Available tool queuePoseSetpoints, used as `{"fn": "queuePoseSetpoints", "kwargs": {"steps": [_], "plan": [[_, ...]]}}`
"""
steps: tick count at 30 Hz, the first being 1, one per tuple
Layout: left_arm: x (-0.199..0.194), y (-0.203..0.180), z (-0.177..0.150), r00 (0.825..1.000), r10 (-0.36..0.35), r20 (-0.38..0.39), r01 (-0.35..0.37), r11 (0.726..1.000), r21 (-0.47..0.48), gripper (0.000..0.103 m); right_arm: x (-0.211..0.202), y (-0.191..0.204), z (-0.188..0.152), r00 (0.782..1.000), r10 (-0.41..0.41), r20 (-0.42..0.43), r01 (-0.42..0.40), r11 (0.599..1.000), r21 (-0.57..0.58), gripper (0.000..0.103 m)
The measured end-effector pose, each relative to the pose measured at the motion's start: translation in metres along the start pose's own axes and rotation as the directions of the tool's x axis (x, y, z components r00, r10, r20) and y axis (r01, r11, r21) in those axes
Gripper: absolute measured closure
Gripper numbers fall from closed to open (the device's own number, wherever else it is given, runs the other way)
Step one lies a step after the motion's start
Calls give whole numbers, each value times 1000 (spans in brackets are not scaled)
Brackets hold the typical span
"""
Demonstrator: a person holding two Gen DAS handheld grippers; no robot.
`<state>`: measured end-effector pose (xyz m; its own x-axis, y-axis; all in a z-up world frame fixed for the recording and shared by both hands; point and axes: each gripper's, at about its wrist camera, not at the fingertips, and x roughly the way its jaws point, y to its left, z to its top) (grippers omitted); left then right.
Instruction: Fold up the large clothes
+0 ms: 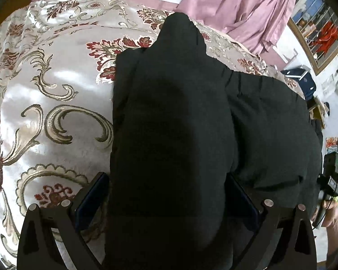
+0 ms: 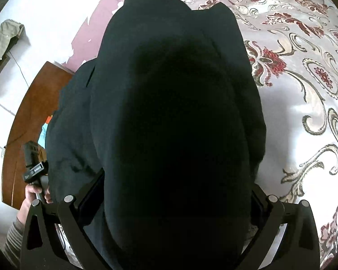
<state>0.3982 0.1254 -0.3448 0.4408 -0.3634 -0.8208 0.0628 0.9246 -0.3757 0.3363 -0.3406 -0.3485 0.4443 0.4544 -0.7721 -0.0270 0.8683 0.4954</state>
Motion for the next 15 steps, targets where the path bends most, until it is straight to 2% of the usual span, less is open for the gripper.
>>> {"fn": "queuePoseSetpoints", "kwargs": {"steps": [8, 12, 15], "plan": [[2, -13, 0, 999, 43, 19, -45, 996, 73, 13, -1, 7, -4, 1000, -2, 23, 2, 1000, -27, 1], [2, -18, 0, 998, 58, 33, -61, 993, 101, 23, -3, 8, 0, 1000, 2, 29, -1, 1000, -30, 1], [1, -20, -1, 997, 61, 43, -66, 991, 113, 32, -2, 10, 3, 999, 7, 34, -6, 999, -37, 6]]}}
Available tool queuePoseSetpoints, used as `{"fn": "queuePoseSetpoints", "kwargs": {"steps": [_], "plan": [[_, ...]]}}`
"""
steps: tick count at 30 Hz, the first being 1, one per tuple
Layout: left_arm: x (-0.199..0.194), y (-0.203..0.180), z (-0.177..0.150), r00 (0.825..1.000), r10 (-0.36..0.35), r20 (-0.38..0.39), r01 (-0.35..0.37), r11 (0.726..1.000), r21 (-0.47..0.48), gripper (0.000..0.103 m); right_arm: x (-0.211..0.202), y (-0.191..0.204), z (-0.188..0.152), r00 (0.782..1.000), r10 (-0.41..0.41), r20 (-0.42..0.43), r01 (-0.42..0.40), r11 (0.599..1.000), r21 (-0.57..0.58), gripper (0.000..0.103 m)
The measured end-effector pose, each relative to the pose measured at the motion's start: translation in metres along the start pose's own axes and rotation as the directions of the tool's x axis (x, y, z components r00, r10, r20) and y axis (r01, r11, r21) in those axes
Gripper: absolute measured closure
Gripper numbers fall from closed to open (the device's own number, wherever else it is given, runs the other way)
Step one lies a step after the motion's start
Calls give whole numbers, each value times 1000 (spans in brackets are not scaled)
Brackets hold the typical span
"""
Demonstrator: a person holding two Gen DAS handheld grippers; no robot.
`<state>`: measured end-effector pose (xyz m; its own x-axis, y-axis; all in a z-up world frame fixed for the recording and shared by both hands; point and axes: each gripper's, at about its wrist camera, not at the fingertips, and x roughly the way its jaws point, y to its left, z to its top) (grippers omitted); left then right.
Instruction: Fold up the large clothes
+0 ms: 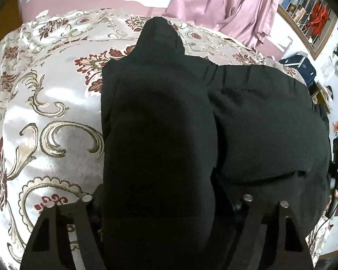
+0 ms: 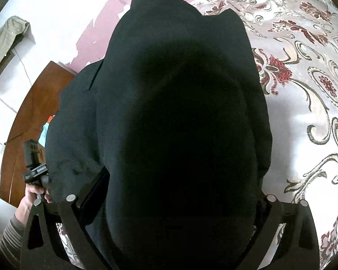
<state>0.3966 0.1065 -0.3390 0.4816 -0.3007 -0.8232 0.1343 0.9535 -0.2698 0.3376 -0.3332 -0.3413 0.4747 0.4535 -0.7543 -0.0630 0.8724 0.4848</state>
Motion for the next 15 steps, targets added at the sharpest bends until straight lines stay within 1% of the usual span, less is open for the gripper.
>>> {"fn": "queuePoseSetpoints", "kwargs": {"steps": [1, 2, 3, 4, 5, 6, 7, 8, 11, 14, 15], "plan": [[-1, 0, 0, 1000, 1, 7, -1, 1000, 4, 35, 1, 3, 2, 1000, -2, 3, 2, 1000, -1, 10], [-2, -1, -1, 1000, 1, 18, -1, 1000, 10, 40, 1, 5, 2, 1000, 0, 10, 0, 1000, -3, 15], [-4, -1, -1, 1000, -3, 27, 2, 1000, 13, 47, 0, 5, 3, 1000, 2, 16, -2, 1000, -6, 19], [-6, 0, -1, 999, -11, 39, 10, 1000, 13, 51, -1, 6, 3, 1000, 6, 23, -6, 1000, -12, 28], [-10, 1, -1, 998, -28, 55, 27, 1000, 13, 59, -4, 9, 3, 999, 21, 34, -20, 999, -28, 40], [-12, 2, -1, 997, -37, 65, 37, 999, 11, 62, -7, 10, 4, 999, 29, 44, -28, 999, -40, 45], [-15, 2, -1, 996, -46, 74, 45, 999, 12, 68, -11, 13, 4, 998, 38, 58, -35, 998, -59, 54], [-17, 2, -1, 995, -52, 82, 50, 999, 18, 72, -14, 16, 4, 997, 40, 67, -36, 997, -73, 59], [-25, 0, -3, 993, -60, 101, 59, 998, 20, 79, -21, 23, 8, 996, 45, 80, -38, 995, -97, 69], [-34, 2, -4, 991, -69, 118, 68, 998, 5, 84, -31, 29, 10, 993, 58, 101, -47, 993, -108, 77], [-37, 1, -4, 990, -69, 123, 69, 998, 1, 85, -35, 29, 12, 992, 64, 107, -51, 992, -112, 79]]}}
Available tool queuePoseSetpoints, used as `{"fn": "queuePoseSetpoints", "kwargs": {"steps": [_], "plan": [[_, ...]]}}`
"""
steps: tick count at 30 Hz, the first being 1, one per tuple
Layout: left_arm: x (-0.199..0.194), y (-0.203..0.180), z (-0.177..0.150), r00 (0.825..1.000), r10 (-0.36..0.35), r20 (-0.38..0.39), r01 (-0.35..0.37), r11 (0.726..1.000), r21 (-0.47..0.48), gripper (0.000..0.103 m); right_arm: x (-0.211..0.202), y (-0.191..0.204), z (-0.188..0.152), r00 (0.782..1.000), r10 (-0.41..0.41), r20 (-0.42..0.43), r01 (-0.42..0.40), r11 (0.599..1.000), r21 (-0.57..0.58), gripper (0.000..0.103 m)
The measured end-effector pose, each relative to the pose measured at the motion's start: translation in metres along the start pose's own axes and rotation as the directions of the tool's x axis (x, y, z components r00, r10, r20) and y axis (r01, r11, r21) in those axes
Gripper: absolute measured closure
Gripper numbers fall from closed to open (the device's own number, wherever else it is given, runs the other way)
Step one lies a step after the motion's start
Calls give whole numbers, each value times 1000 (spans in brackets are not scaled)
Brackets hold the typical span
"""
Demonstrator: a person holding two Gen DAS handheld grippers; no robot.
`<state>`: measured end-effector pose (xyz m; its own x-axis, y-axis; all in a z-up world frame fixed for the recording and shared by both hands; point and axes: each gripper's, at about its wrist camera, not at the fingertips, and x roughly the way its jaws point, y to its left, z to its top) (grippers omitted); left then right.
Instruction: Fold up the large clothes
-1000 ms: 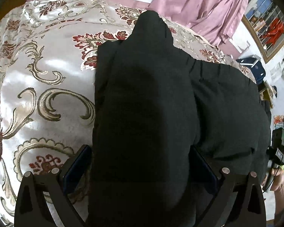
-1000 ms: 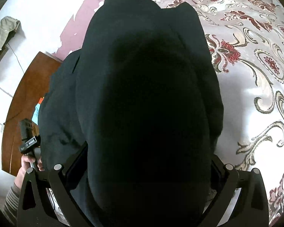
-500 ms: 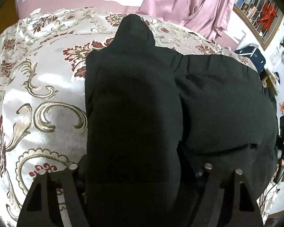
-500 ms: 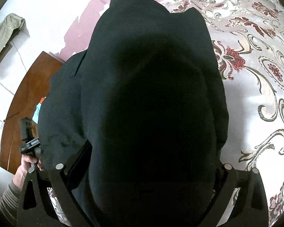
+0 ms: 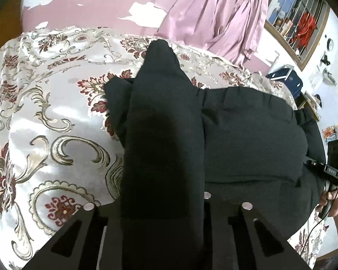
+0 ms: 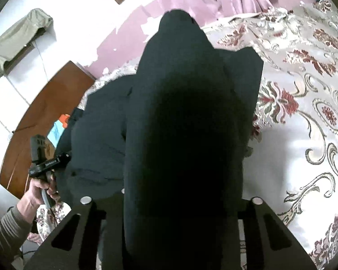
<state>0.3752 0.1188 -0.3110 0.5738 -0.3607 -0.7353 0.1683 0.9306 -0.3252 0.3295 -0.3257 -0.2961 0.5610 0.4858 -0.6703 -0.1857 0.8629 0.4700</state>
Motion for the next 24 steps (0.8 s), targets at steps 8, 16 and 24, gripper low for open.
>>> {"fn": "queuePoseSetpoints", "kwargs": {"steps": [8, 16, 24], "plan": [[-36, -12, -10, 999, 33, 6, -33, 999, -26, 88, -32, 22, 1, 999, 11, 45, -9, 999, -31, 85], [-132, -45, -36, 997, 51, 53, -51, 999, -12, 88, -99, 68, -15, 998, 11, 58, -7, 997, -77, 86], [-206, -75, -101, 995, 72, 64, -72, 997, 0, 88, -188, 110, -67, 997, 28, 78, -20, 994, -109, 86]]}}
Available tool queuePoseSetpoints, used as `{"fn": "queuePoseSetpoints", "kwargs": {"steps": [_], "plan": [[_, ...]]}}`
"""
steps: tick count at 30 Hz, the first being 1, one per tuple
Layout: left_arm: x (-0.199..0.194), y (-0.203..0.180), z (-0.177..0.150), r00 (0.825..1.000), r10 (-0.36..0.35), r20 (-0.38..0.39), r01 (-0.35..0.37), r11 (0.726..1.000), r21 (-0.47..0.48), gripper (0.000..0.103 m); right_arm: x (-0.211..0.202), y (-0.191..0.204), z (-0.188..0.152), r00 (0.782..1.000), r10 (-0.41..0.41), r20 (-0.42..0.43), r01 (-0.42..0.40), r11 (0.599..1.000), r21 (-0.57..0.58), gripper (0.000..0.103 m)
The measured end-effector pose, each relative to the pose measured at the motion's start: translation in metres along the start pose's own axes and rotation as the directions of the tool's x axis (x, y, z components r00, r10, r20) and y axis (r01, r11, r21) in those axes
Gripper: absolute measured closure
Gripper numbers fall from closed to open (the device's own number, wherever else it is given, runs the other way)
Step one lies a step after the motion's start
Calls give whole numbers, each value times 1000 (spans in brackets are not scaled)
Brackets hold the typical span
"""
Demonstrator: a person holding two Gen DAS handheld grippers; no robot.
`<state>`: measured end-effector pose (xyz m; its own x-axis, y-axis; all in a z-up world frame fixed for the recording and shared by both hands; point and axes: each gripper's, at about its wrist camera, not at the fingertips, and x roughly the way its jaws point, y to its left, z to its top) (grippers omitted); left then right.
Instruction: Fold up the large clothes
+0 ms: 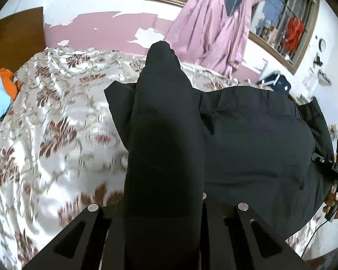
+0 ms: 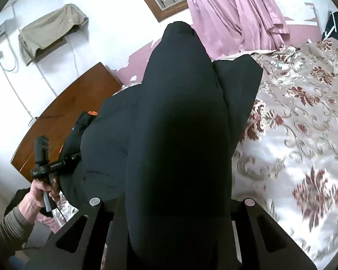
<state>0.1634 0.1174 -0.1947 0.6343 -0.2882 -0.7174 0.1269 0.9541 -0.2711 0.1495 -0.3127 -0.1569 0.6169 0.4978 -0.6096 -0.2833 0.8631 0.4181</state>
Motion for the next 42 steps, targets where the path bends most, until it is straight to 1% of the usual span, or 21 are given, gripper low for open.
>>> {"fn": "queuePoseSetpoints", "kwargs": {"steps": [3, 5, 6, 7, 8, 9, 11, 13, 18, 21, 22, 24, 25, 26, 27, 29, 30, 32, 35, 37, 42], "plan": [[15, -2, -44, 998, 21, -52, -20, 999, 29, 88, -9, -9, -38, 1000, 5, -25, -4, 999, 42, 86], [50, 5, -78, 989, 43, -143, -41, 999, 17, 88, 2, -26, -67, 998, -8, -70, 13, 997, 73, 85], [63, 7, -90, 985, 53, -164, -51, 999, 11, 83, 12, -37, -85, 995, -26, -98, 33, 997, 72, 85], [69, 10, -100, 988, 58, -145, -57, 998, 13, 80, 27, -51, -105, 989, -50, -138, 61, 995, 76, 82], [68, 11, -103, 991, 59, -121, -58, 998, 13, 79, 41, -68, -126, 980, -81, -180, 102, 989, 110, 73], [67, 12, -102, 992, 58, -113, -58, 998, 5, 79, 46, -77, -135, 980, -82, -181, 108, 984, 139, 71], [63, 16, -96, 992, 58, -116, -58, 998, -2, 77, 39, -96, -143, 993, -33, -116, 60, 969, 240, 70], [56, 21, -91, 991, 53, -126, -55, 998, -12, 74, 35, -101, -140, 995, -22, -101, 48, 964, 261, 70], [27, 30, -96, 990, 47, -133, -59, 994, -90, 66, 13, -112, -134, 993, -56, -101, 84, 950, 301, 67], [3, 26, -105, 988, 90, -128, -101, 991, -82, 65, -5, -94, -135, 988, -129, -87, 149, 951, 272, 61], [-6, 25, -108, 988, 102, -117, -112, 991, -78, 65, -13, -86, -135, 981, -177, -78, 192, 948, 254, 57], [-29, 20, -114, 985, 153, -82, -158, 985, -64, 57, -37, -73, -133, 968, -250, -31, 251, 939, 236, 44], [-43, 17, -117, 982, 179, -55, -182, 982, -58, 54, -50, -66, -131, 956, -292, -13, 287, 930, 230, 33], [-58, 13, -120, 981, 191, -24, -192, 980, -51, 47, -63, -57, -130, 949, -316, 10, 306, 925, 224, 32], [-69, 8, -121, 980, 199, -2, -199, 979, -48, 36, -77, -46, -129, 951, -306, 47, 289, 932, 220, 32], [-93, -1, -124, 974, 224, 37, -223, 974, -50, 25, -100, -22, -132, 965, -245, 90, 223, 953, 206, 22], [-107, -7, -127, 974, 221, 55, -218, 974, -52, 23, -105, -11, -132, 969, -229, 96, 208, 958, 196, 20], [-132, -22, -136, 977, 204, 71, -201, 979, -47, 20, -117, 23, -140, 981, -166, 100, 150, 977, 150, 16], [-159, -42, -150, 975, 207, 84, -206, 978, -24, 18, -126, 67, -160, 990, -108, 85, 103, 992, 67, 15], [-177, -58, -162, 974, 205, 95, -205, 979, -3, 18, -133, 88, -175, 992, -101, 80, 98, 995, 32, 15], [-216, -82, -188, 976, 185, 115, -183, 983, -28, 13, -162, 126, -204, 987, -127, 98, 127, 992, 5, 14]]}}
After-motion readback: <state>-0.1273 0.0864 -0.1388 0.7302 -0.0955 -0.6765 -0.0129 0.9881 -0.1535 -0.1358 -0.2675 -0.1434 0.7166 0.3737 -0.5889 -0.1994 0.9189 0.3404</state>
